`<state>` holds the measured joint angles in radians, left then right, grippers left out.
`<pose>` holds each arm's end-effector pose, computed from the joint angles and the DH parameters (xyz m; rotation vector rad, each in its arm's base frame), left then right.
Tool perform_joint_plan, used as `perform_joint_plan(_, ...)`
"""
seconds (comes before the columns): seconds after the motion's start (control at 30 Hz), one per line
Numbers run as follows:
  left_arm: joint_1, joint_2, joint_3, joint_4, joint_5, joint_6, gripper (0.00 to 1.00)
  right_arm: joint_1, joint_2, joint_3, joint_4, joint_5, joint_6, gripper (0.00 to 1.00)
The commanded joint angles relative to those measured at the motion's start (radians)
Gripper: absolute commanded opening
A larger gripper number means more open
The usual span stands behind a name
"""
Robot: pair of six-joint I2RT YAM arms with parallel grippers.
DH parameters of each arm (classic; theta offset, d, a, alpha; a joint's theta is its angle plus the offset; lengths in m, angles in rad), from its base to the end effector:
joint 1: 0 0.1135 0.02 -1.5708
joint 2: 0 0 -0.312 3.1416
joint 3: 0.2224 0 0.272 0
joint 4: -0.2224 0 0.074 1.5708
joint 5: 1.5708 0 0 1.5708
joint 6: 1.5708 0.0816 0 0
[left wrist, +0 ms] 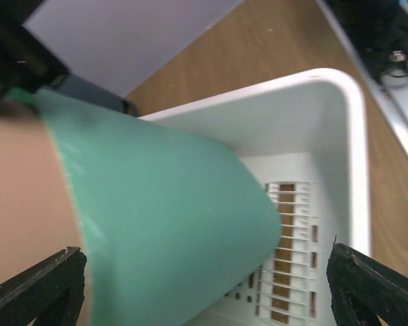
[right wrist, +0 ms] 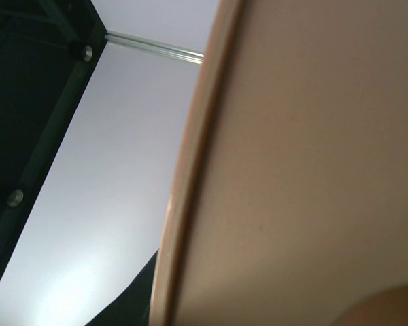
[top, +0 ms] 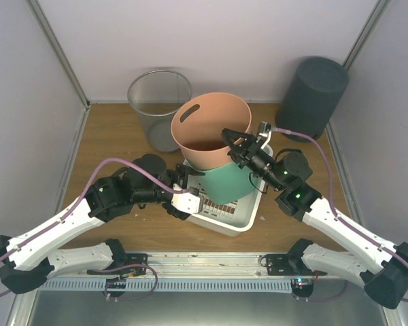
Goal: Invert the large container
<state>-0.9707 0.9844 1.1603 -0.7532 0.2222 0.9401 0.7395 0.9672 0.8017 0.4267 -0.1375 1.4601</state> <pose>0.1132 -0.1973 0.3950 1.8214 1.1292 -0.2564 0.1875 0.1862 0.4258 0.4286 1.5435 1.9016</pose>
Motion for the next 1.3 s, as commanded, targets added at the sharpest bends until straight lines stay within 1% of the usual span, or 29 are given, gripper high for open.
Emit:
perform_joint_plan(0.0, -0.006, -0.001, 0.018, 0.163, -0.110, -0.053, 0.95, -0.009, -0.025, 0.039, 0.181, 0.007, -0.029, 0.10)
perform_joint_plan(0.1, -0.006, 0.011, 0.026, 0.193, -0.139, -0.057, 0.95, -0.011, -0.032, 0.030, 0.185, 0.013, -0.028, 0.10)
perform_joint_plan(0.23, -0.006, 0.027, 0.006, 0.164, -0.092, -0.051, 0.95, -0.011, -0.035, 0.028, 0.200, 0.010, -0.020, 0.10)
perform_joint_plan(0.37, -0.008, 0.039, -0.015, 0.167, -0.104, -0.054, 0.96, -0.011, -0.035, 0.051, 0.198, 0.004, -0.026, 0.10)
perform_joint_plan(0.47, -0.008, 0.056, 0.000, 0.146, -0.094, -0.066, 0.96, -0.011, -0.034, 0.066, 0.201, 0.006, -0.033, 0.10)
perform_joint_plan(0.63, -0.009, 0.113, 0.015, 0.116, -0.094, -0.083, 0.95, -0.012, -0.018, 0.084, 0.268, 0.003, -0.025, 0.08)
perform_joint_plan(0.83, -0.013, 0.150, 0.023, 0.135, -0.086, -0.083, 0.95, -0.011, -0.006, 0.099, 0.349, 0.004, -0.018, 0.06)
perform_joint_plan(1.17, -0.013, 0.160, -0.006, 0.168, -0.087, -0.102, 0.95, -0.011, 0.028, 0.229, 0.330, -0.008, -0.089, 0.05)
perform_joint_plan(1.27, -0.014, 0.166, 0.000, 0.172, -0.092, -0.103, 0.95, -0.011, 0.041, 0.250, 0.340, -0.004, -0.096, 0.03)
